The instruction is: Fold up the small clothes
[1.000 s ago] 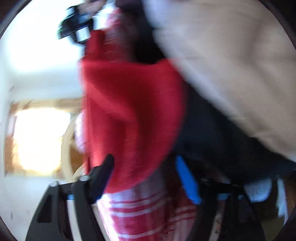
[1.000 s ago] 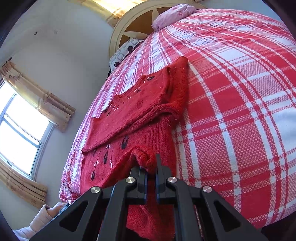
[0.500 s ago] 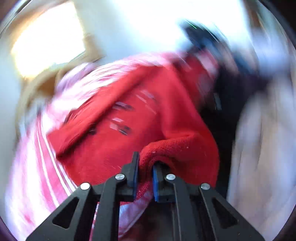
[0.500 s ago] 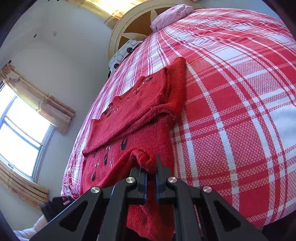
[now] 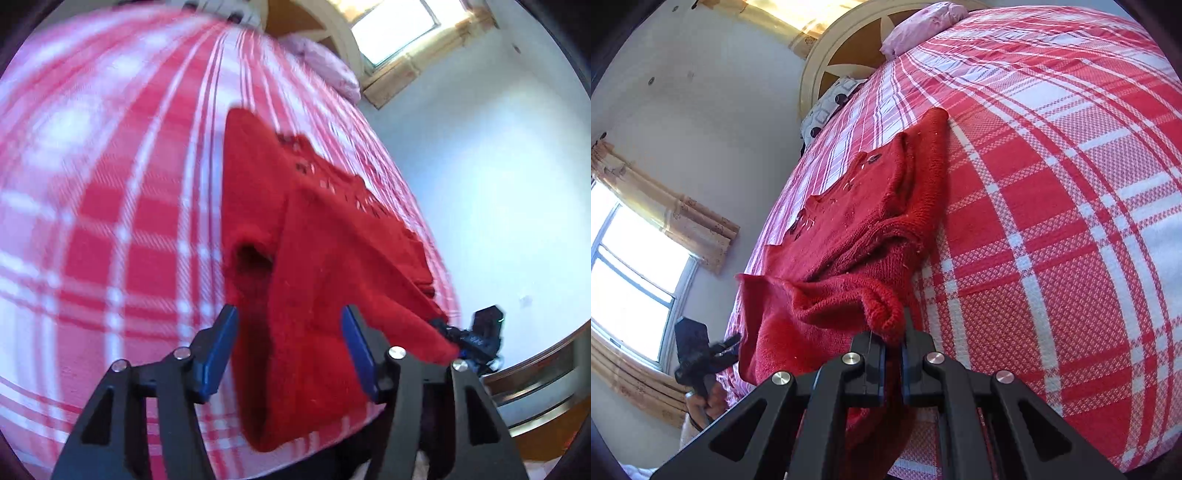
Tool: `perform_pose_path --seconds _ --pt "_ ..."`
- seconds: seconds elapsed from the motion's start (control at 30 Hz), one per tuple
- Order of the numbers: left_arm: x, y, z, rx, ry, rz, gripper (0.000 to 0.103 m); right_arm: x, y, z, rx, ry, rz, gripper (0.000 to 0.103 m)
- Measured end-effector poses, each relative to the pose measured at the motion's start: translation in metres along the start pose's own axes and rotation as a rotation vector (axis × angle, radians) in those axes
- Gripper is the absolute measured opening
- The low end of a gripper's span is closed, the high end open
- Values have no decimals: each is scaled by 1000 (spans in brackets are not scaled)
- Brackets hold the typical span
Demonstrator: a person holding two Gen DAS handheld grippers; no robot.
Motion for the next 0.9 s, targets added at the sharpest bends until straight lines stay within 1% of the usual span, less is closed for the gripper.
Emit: perform_pose_path --seconds 0.03,0.07,0.13,0.2,0.27,0.33,0.43,0.47,0.5,0.53,0.57,0.6,0.63,0.7,0.77,0.8,0.87,0.9 --pt "-2 -6 -5 -27 -19 72 61 0 1 0 3 2 -9 6" --pt "-3 -14 -9 -49 -30 141 67 0 2 1 8 5 -24 6" --pt "-11 -19 -5 -98 -37 226 74 -1 6 3 17 7 -55 6" --pt "-18 -25 8 -114 -39 273 74 -2 9 5 17 15 -74 6" --pt "-30 -25 20 -110 -37 268 74 -3 11 6 4 16 -73 7" --pt "-32 -24 31 -97 -27 251 74 -4 14 7 -3 16 -81 8" --pt "-44 -26 54 -112 -9 238 74 -5 19 7 28 21 -137 8" --pt "-43 -28 56 -101 -8 229 74 -4 22 6 37 22 -157 8" --pt "-44 -28 58 -75 -6 210 74 -3 24 4 50 26 -178 9" --pt "-44 -28 60 -44 -4 188 73 -3 25 3 62 28 -195 11" --pt "-44 -28 61 -35 -3 177 73 -3 25 2 79 28 -217 15" --pt "-44 -27 61 -34 1 173 73 -3 27 2 98 28 -244 21" --pt "-44 -27 61 -30 0 173 73 -2 28 1 99 32 -258 27" --pt "-44 -27 55 -15 -9 167 68 -1 30 3 80 52 -272 32" --pt "-46 -26 50 -1 -25 155 54 0 34 6 72 54 -290 32" --pt "-47 -23 48 2 -32 146 50 0 35 7 81 45 -308 32" --pt "-47 -17 48 -7 -36 124 34 -1 33 14 108 52 -312 32" --pt "-47 -14 48 -20 -39 120 29 -1 31 17 96 59 -292 32"
Point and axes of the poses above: each gripper's, at about its wrist camera, not at the fingertips, and z roughly the way its jaws point, y to its left, x to its underside, the point moved 7 cm from there along z, roughly the way its jaws point, and after that the axes turned 1 degree about -z, right-handed, at the moved point
